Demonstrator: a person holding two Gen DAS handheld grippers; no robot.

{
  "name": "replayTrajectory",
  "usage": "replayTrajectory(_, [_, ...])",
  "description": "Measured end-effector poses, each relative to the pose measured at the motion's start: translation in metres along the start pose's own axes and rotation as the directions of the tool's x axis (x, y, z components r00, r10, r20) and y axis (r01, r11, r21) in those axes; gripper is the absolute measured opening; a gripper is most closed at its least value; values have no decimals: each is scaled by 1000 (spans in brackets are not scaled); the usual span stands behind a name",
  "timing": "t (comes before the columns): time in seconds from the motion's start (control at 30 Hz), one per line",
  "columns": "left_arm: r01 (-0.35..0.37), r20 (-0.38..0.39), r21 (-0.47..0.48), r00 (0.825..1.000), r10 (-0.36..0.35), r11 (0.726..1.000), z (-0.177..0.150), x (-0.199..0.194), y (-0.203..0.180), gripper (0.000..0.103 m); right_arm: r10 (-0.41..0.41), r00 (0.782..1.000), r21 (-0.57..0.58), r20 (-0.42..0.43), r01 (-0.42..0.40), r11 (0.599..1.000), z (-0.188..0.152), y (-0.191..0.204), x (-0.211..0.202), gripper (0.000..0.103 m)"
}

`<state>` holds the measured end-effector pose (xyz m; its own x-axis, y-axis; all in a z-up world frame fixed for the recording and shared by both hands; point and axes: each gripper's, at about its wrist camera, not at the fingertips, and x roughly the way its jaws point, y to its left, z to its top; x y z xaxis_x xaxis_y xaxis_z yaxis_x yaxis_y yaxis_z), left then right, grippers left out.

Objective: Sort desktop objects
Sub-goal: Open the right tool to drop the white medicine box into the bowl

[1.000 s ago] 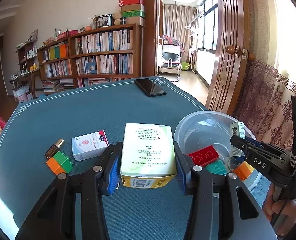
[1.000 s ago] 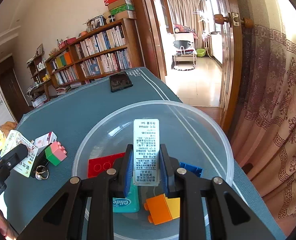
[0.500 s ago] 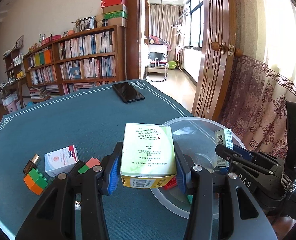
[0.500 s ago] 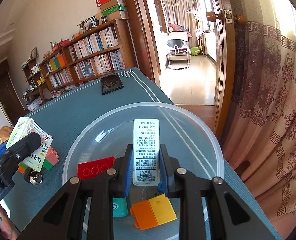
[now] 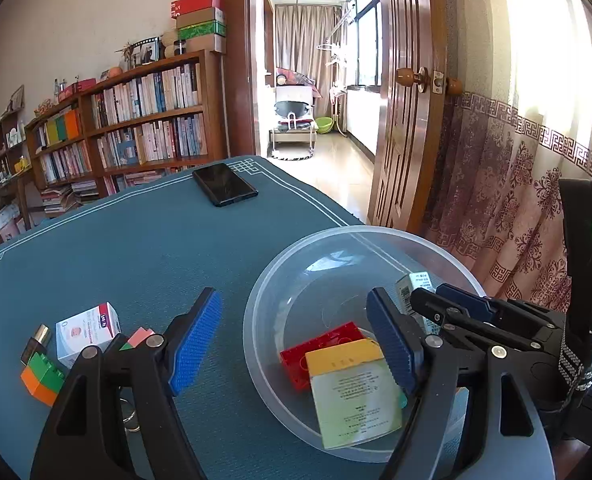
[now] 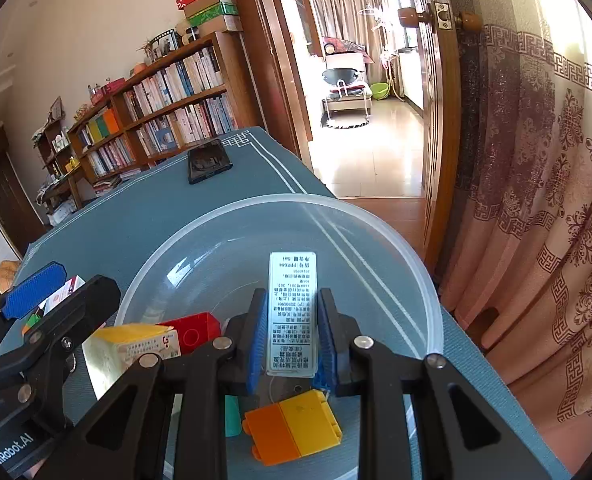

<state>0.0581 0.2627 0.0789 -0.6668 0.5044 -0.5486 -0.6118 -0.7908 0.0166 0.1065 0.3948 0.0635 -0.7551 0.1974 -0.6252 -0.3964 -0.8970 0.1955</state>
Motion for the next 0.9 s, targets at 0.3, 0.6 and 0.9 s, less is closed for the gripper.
replayTrajectory(0.3, [-25, -7, -73, 1000, 24, 997, -2, 1, 21, 78, -13, 1000, -44, 13, 14, 999, -2, 10, -2, 28])
replayTrajectory(0.6, [-50, -12, -103, 999, 49, 993, -3, -2, 29, 78, -24, 999, -89, 36, 27, 996, -4, 19, -9, 28])
replayTrajectory(0.9, [-66, -5, -117, 998, 66, 991, -4, -9, 34, 78, -44, 996, -150, 73, 55, 987, -8, 33, -16, 28])
